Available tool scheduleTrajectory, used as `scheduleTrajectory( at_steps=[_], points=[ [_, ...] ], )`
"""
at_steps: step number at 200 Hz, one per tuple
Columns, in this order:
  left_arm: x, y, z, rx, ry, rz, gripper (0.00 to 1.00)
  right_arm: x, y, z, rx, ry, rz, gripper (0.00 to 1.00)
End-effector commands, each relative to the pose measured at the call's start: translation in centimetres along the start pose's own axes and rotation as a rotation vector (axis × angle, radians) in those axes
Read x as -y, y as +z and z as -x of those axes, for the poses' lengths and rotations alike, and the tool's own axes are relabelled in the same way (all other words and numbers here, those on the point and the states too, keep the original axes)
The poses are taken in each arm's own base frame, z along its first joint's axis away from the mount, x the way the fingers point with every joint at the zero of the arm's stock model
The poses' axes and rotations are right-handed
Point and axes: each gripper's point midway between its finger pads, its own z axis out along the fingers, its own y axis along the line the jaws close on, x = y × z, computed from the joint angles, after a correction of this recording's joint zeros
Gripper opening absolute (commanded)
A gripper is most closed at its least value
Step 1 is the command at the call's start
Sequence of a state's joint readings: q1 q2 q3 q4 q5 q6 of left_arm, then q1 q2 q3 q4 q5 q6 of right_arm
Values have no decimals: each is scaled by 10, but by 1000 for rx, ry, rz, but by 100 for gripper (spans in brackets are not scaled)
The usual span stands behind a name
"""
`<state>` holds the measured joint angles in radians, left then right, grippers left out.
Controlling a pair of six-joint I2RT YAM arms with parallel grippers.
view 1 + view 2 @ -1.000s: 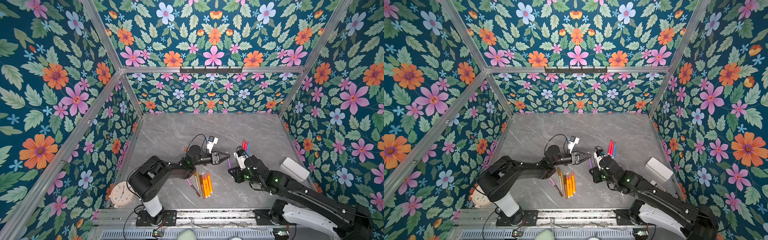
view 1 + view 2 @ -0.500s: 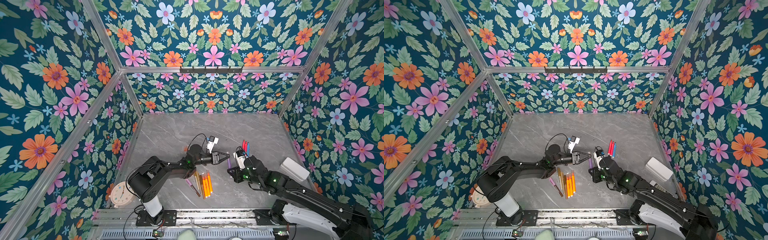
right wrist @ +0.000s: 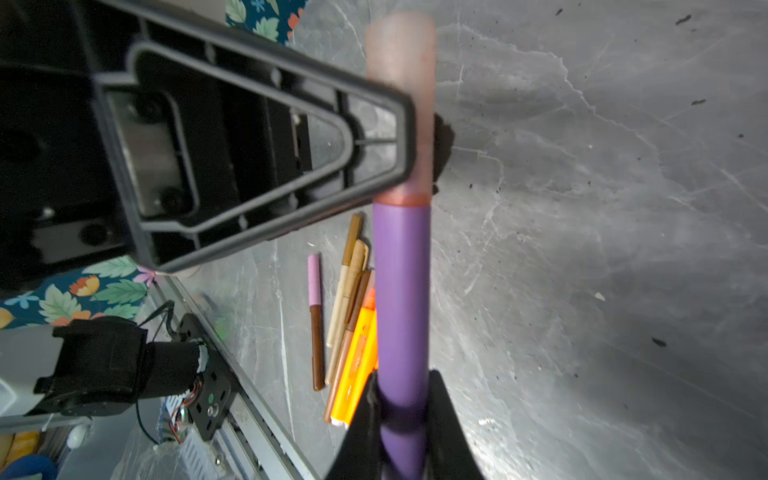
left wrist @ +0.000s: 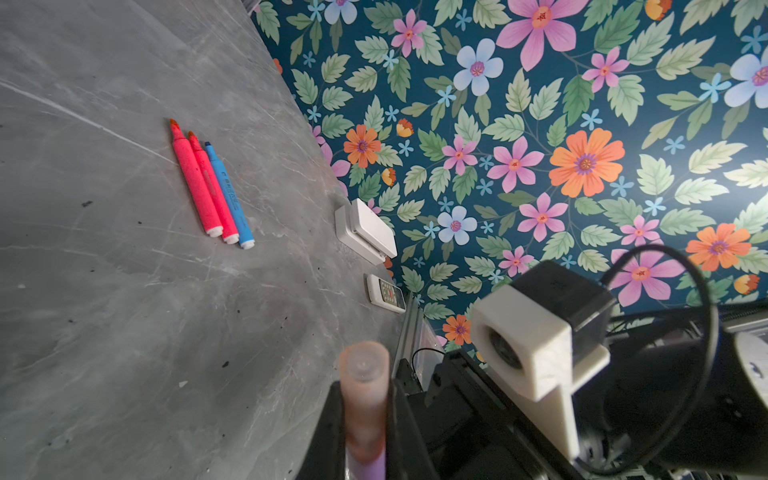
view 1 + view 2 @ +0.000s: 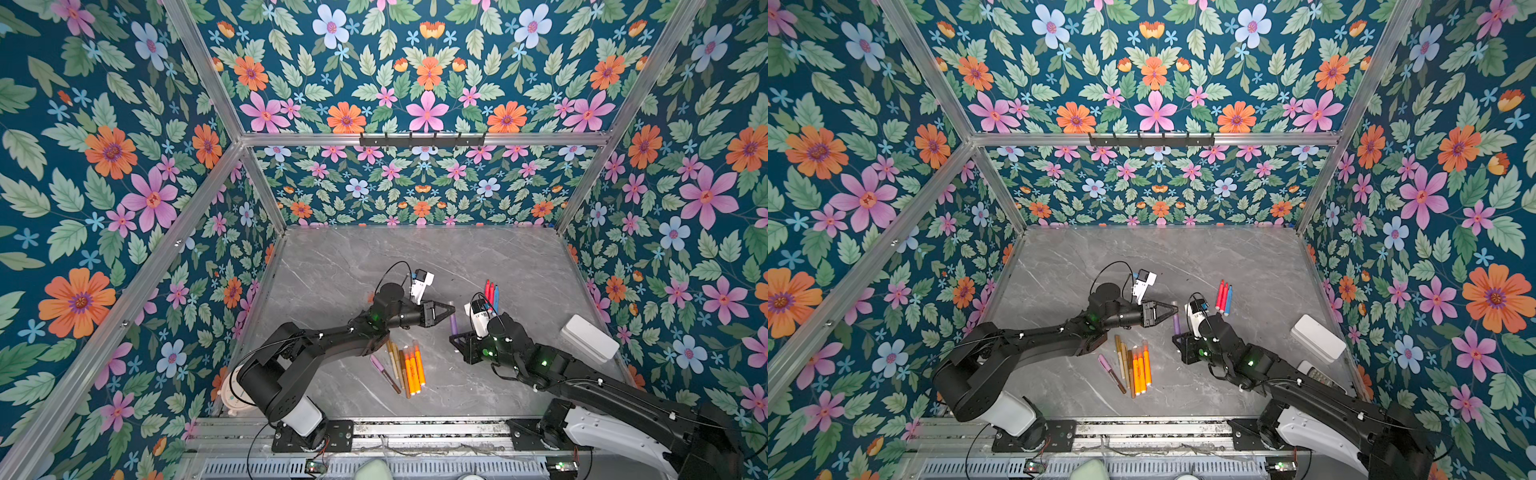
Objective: Open the pen caps
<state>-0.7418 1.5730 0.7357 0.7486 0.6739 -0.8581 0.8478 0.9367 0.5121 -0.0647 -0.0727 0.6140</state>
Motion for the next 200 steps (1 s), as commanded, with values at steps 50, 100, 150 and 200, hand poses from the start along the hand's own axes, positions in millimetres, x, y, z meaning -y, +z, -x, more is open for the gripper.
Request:
scheduleTrajectory(
  at_steps=[50, 100, 150, 200],
  points=[
    [-19, -44, 122, 356, 91, 166, 0, 8, 5, -53, -142, 60, 31, 0],
    [-23, -53, 149, 448, 72, 171, 0, 11, 7, -67, -158, 76, 55, 0],
    [-65, -63, 141, 360, 95, 435, 0, 29, -12, -65, -111, 79, -28, 0],
    [-166, -98, 82, -24, 166, 955, 0, 56, -24, -65, -69, 96, -122, 0]
  ],
)
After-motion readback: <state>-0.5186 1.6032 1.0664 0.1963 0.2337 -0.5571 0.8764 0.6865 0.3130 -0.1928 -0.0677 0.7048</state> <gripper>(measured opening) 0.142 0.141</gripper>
